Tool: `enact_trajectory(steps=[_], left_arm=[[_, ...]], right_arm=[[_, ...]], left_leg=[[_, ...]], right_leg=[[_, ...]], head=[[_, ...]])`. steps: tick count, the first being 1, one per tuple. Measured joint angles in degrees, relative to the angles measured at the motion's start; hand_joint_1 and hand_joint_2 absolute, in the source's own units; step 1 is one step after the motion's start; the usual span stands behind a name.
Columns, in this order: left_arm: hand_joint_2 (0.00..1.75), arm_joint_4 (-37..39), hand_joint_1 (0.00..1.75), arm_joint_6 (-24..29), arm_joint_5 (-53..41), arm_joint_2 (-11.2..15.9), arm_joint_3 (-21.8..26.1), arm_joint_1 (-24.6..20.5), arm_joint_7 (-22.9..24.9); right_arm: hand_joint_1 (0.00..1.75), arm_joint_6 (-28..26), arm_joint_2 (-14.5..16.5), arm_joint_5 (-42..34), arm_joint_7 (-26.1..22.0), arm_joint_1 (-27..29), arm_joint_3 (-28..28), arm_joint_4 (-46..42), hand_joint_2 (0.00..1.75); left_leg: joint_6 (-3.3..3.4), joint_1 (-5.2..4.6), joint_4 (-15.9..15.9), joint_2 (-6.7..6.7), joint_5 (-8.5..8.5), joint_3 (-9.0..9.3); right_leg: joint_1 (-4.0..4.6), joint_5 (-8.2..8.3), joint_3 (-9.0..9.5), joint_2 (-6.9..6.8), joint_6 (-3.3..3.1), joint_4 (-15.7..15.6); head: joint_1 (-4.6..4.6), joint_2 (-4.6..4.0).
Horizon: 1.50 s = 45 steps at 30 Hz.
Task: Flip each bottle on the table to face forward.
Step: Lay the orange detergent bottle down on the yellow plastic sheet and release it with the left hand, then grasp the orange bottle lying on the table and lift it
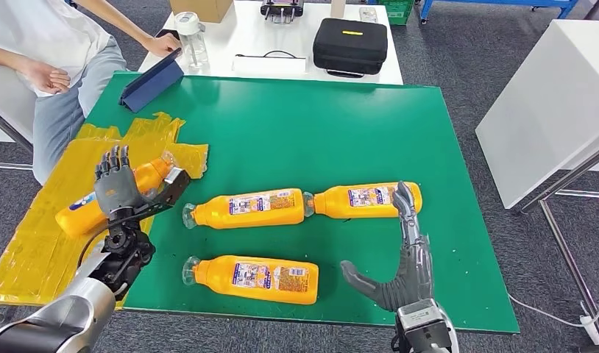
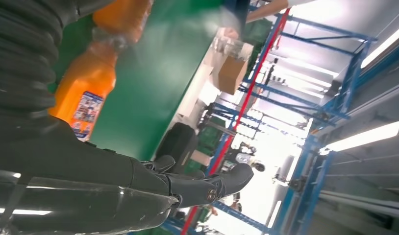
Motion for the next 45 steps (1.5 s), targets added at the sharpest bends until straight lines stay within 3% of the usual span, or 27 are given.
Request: enact_trajectory(steps=[3, 6, 9, 13, 17, 22, 29, 38, 45], left_arm=[[1.75, -2.06, 0.0, -0.94, 15.15, -2.66, 10.34, -0.11, -20.3], [1.75, -4.11, 0.0, -3.9, 25.01, -5.52, 18.08, -0.12, -31.53], [1.75, -5.58, 0.0, -5.2, 27.37, -7.5, 22.79, -0.06, -34.23], [1.75, -6.59, 0.0, -6.02, 28.47, -8.76, 25.56, -0.01, -35.06], [1.75, -9.79, 0.0, -15.38, 38.8, -10.84, 27.0, 1.11, -41.75], [1.75, -21.47, 0.0, -30.8, 56.53, -15.13, 22.51, 6.91, -44.26], [1.75, -33.33, 0.0, -40.08, 66.92, -17.86, 12.67, 12.49, -44.5], [1.75, -40.66, 0.0, -45.22, 71.82, -19.64, 0.09, 16.19, -44.55], [1.75, -41.12, 0.0, -46.97, 72.66, -20.42, -4.64, 16.23, -44.47]], right_arm=[[0.0, -0.34, 0.14, -0.21, 0.98, -0.03, -0.61, 0.1, 1.75], [0.0, -0.93, 0.36, -0.01, 1.77, -0.42, -1.36, 0.49, 1.75], [0.0, -1.2, 0.48, 0.11, 2.01, -0.94, -1.82, 0.85, 1.75], [0.0, -1.38, 0.56, 0.31, 2.15, -1.2, -2.04, 1.24, 1.75], [0.0, -4.19, 0.55, 2.72, 3.93, -2.0, -2.52, 1.88, 1.75], [0.0, -9.69, -0.07, 12.19, 10.06, -5.27, -3.86, 4.27, 1.75], [0.0, -10.23, -3.04, 26.12, 19.65, -11.55, -6.16, 11.26, 1.75], [0.0, -5.54, -8.62, 37.21, 29.34, -24.26, -9.64, 28.03, 1.75], [0.0, -1.84, -12.97, 39.75, 30.72, -33.74, -9.92, 43.01, 1.75]], left_leg=[[0.0, -0.01, 0.0, 0.07, 0.0, 0.01], [0.0, -0.02, 0.0, 0.13, 0.0, 0.0], [0.0, -0.02, 0.0, 0.13, 0.0, 0.01], [0.0, -0.01, 0.0, 0.14, 0.0, 0.01], [0.0, -0.01, 0.0, 0.14, 0.0, 0.0], [0.01, -0.07, 0.0, 0.14, 0.0, -0.01], [0.04, -0.17, 0.01, 0.12, 0.0, 0.01], [0.07, -0.17, 0.02, 0.12, 0.03, 0.01], [0.09, -0.17, 0.03, 0.06, 0.04, 0.01]], right_leg=[[-0.01, 0.01, 0.0, 0.04, 0.0, 0.0], [-0.02, 0.02, 0.01, 0.09, 0.0, 0.0], [-0.02, 0.03, 0.02, 0.09, 0.0, 0.0], [-0.01, 0.03, 0.01, 0.1, 0.0, 0.0], [-0.01, 0.03, 0.02, 0.09, 0.0, 0.0], [-0.07, 0.03, 0.02, 0.09, 0.01, -0.01], [-0.16, 0.05, 0.04, 0.09, 0.04, -0.01], [-0.16, 0.08, 0.07, 0.08, 0.07, -0.01], [-0.16, 0.09, 0.1, 0.06, 0.08, 0.0]], head=[[0.0, -0.01], [0.0, 0.01], [0.01, 0.01], [-0.01, 0.0], [-0.02, 0.01], [-0.01, 0.0], [-0.03, 0.01], [-0.03, 0.01], [-0.03, 0.01]])
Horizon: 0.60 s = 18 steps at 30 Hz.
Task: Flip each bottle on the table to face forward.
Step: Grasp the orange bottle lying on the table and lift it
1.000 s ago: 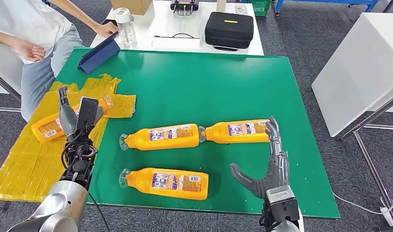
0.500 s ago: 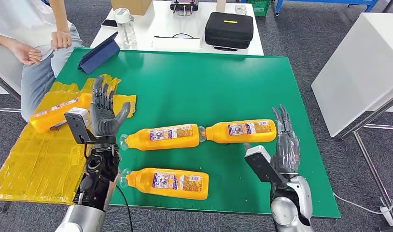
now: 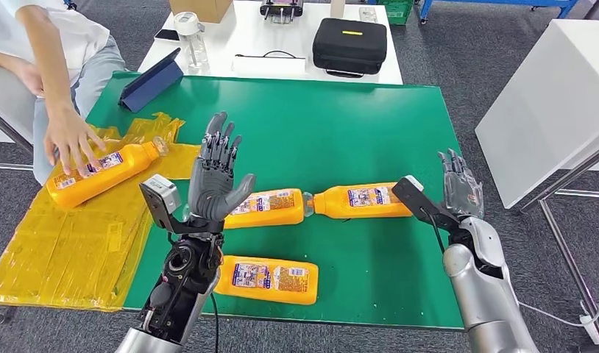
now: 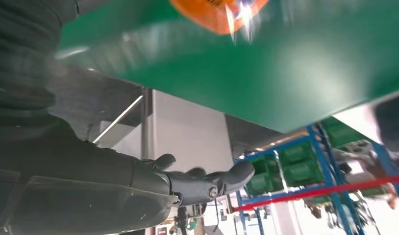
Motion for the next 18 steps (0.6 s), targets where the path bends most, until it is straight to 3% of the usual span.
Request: enact_trajectory(steps=[6, 12, 18], left_arm=[[1.75, 0.29, 0.0, -0.56, 0.66, -0.07, -1.96, -0.36, -0.38], [1.75, 1.19, 0.0, -0.6, 1.18, -0.09, -2.74, -1.0, -1.08], [1.75, 2.27, 0.0, -0.6, 1.34, -0.23, -3.55, -1.7, -1.35]], right_arm=[[0.0, 3.81, -1.16, 1.76, -1.45, -7.36, 1.82, 11.18, 1.75], [0.0, 5.31, -0.22, 2.49, -7.4, -14.16, 4.81, 19.31, 1.75], [0.0, 5.29, 1.37, 2.51, -12.81, -16.74, 7.79, 22.94, 1.75]], left_leg=[[0.0, 0.0, 0.0, 0.06, 0.0, 0.0], [-0.01, 0.02, 0.0, 0.07, 0.01, 0.02], [-0.01, 0.05, 0.0, 0.03, 0.02, 0.01]], right_leg=[[0.04, 0.0, -0.01, 0.02, 0.0, 0.01], [0.08, 0.0, -0.02, 0.02, 0.0, 0.02], [0.08, -0.01, -0.01, 0.0, 0.0, 0.02]], head=[[-0.01, 0.0], [0.01, 0.0], [0.01, 0.0]])
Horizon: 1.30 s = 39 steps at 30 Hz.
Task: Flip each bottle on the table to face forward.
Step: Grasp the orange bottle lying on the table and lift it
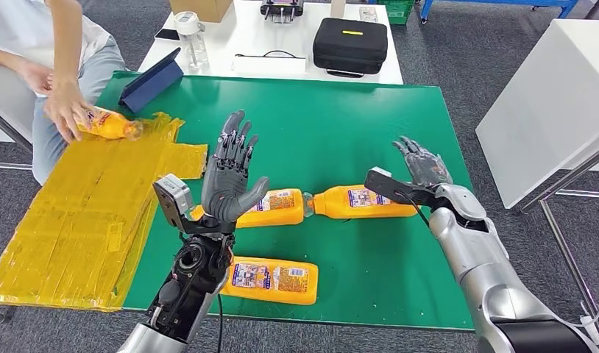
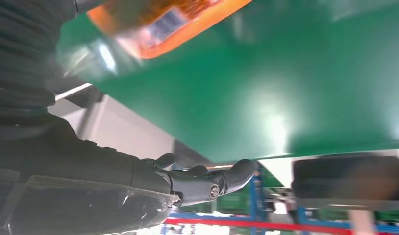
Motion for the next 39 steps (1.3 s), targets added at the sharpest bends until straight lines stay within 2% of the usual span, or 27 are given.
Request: enact_trajectory(steps=[9, 16, 22, 27, 35, 36, 39], left_arm=[[1.75, 1.24, 0.0, 0.1, 0.28, -0.17, -0.86, -0.65, -0.01], [1.75, 1.94, 0.0, 1.62, 0.74, -0.4, -1.67, -1.17, 0.59], [1.75, 2.69, 0.0, 3.04, 1.92, -0.62, -2.34, -1.64, 1.22], [1.75, 3.31, 0.0, 4.51, 3.36, -0.65, -3.45, -2.24, 1.64], [1.75, 3.64, 0.0, 5.68, 5.05, -0.65, -5.29, -2.53, 1.88], [1.75, 3.64, 0.0, 5.68, 5.14, -0.65, -5.46, -2.53, 1.92], [1.75, 3.64, 0.0, 5.63, 5.32, -0.69, -5.88, -2.56, 2.14]], right_arm=[[0.0, 0.93, 0.82, -1.45, -2.71, 0.12, 2.14, 0.9, 1.75], [0.0, 11.67, 0.59, -7.82, -4.19, 0.68, 2.21, 1.55, 1.75], [0.0, 15.39, -0.96, -11.34, -4.49, 1.81, 2.25, 1.84, 1.75], [0.0, 17.03, -2.39, -13.56, -2.81, 2.85, 2.83, 1.67, 1.75], [0.0, 13.19, -4.1, -12.2, 4.53, 4.41, 4.17, 1.75, 1.75], [0.19, 13.03, -4.3, -12.04, 5.03, 4.54, 4.27, 1.81, 1.75], [1.47, 12.15, -4.92, -11.34, 7.18, 5.13, 4.45, 2.1, 1.75]], left_leg=[[0.0, -0.03, 0.0, 0.02, -0.01, 0.0], [0.0, -0.02, 0.01, 0.0, 0.0, 0.02], [0.01, -0.03, 0.01, 0.01, -0.01, 0.01], [0.01, -0.04, 0.01, 0.0, -0.01, 0.01], [0.01, -0.03, 0.01, 0.01, -0.01, 0.03], [0.01, -0.03, 0.01, 0.02, -0.01, 0.04], [0.01, -0.03, 0.01, 0.03, -0.01, 0.05]], right_leg=[[-0.03, 0.0, 0.0, 0.01, 0.0, -0.01], [-0.02, 0.0, 0.0, 0.0, 0.0, -0.01], [-0.04, 0.0, 0.0, 0.0, 0.0, -0.02], [-0.04, 0.0, 0.01, -0.01, 0.0, -0.02], [-0.04, 0.0, 0.02, 0.0, 0.0, -0.02], [-0.04, 0.0, 0.02, 0.0, 0.0, -0.02], [-0.04, 0.0, 0.03, 0.0, 0.0, -0.03]], head=[[0.0, 0.0], [-0.01, 0.0], [-0.01, 0.0], [0.0, 0.0], [0.0, 0.0], [-0.01, 0.0], [-0.01, -0.01]])
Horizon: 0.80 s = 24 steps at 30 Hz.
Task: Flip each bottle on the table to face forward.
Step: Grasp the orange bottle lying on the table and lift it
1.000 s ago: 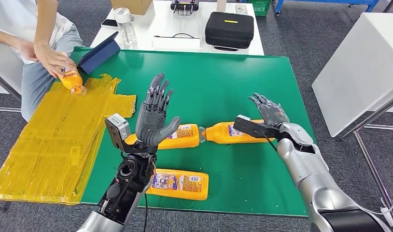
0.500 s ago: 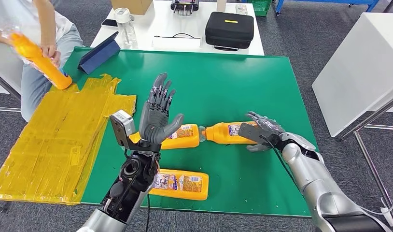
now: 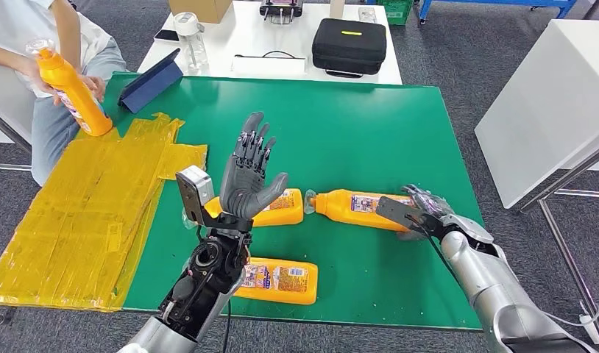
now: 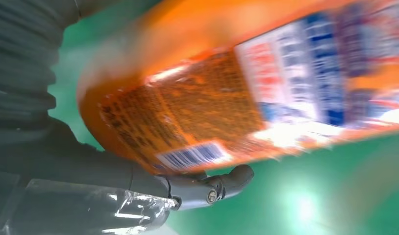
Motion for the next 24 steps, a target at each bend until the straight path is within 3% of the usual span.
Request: enact_trajectory(steps=[1, 2, 24], left_arm=[[1.75, 0.0, 0.0, -0.04, 0.05, -0.03, -0.13, -0.02, 0.08], [1.75, 0.0, 0.0, -0.08, 0.14, -0.05, -0.26, -0.04, 0.19], [1.75, -0.18, 0.0, -0.15, 0.74, -0.26, -1.74, -0.09, 1.02]], right_arm=[[1.71, -0.58, -0.19, 0.25, 0.58, 0.34, 0.02, 0.07, 1.75], [1.75, -1.23, -0.32, 0.43, 1.0, 0.72, 0.03, 0.11, 1.75], [1.75, -3.32, -0.39, 1.73, 0.17, 1.88, -0.72, 0.03, 1.75]], left_leg=[[0.0, 0.0, 0.0, 0.0, 0.0, 0.01], [0.0, 0.0, 0.0, 0.0, 0.0, 0.01], [0.0, 0.0, 0.0, 0.0, -0.03, 0.34]], right_leg=[[0.0, 0.0, 0.01, 0.0, 0.0, 0.0], [0.0, 0.0, 0.02, 0.0, 0.0, 0.0], [0.02, -0.02, 0.34, 0.0, 0.0, -0.02]], head=[[0.01, 0.0], [0.01, 0.0], [0.0, 0.01]])
